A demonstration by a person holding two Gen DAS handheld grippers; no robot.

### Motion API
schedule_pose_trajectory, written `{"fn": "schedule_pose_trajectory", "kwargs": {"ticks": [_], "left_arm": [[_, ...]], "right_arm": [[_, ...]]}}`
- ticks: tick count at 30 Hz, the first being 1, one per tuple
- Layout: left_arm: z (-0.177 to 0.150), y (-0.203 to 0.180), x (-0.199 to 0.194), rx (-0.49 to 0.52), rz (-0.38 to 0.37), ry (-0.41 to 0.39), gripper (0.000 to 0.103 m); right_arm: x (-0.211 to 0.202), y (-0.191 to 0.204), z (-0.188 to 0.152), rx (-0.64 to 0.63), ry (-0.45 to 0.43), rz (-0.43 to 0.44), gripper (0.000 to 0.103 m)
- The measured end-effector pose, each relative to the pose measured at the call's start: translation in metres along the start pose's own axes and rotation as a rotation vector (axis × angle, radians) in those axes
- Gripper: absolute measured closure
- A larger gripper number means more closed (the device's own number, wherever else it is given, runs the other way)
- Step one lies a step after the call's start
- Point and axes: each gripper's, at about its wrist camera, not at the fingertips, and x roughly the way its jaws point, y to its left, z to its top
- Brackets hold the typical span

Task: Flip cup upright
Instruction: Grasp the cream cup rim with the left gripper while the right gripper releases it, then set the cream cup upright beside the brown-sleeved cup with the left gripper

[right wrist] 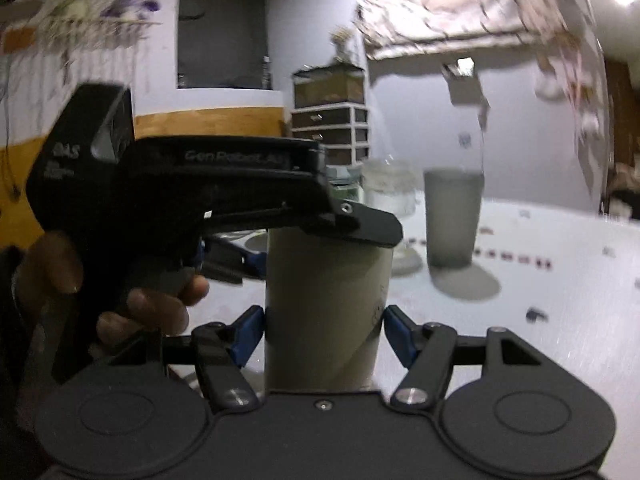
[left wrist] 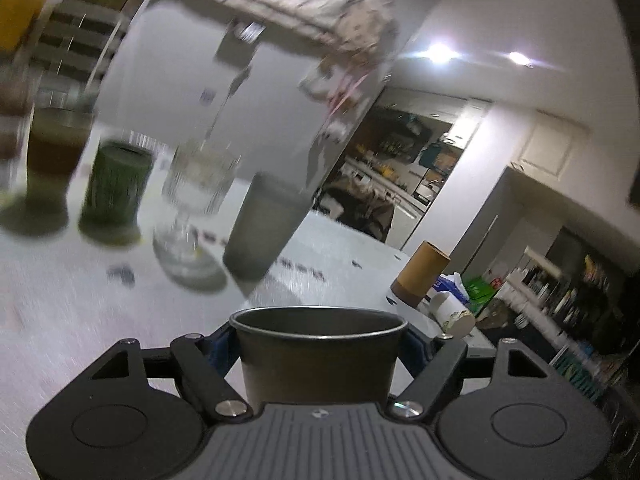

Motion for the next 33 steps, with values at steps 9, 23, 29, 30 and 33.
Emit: {"fn": "schedule_pose_trajectory", "kwargs": {"ticks": [9, 23, 29, 30, 33], "left_arm": [[0.010, 0.002, -0.021, 0.214, 0.167, -0.096, 0.024], [0.073, 0.123, -0.011, 0.162, 0.605, -0.180, 0.024], [0.082, 0.149, -0.016, 0.160, 0.686, -0.224, 0.024], [0.082, 0.150, -0.016, 0.172, 0.700, -0.226, 0.024], [0.079, 0.145, -0.013, 0.231, 0.746, -0.227, 0.024]], "right_arm": [[-0.011, 0.006, 0.007, -0.005, -0.069, 0.006, 0.025], [-0.024, -0.004, 0.010, 0.053, -0.117, -0.090, 0.025], [-0.025, -0.006, 0.009, 0.059, -0.119, -0.095, 0.024], [-0.024, -0.005, 0.009, 0.059, -0.117, -0.099, 0.024], [-0.021, -0.004, 0.009, 0.064, -0.108, -0.106, 0.024]]}}
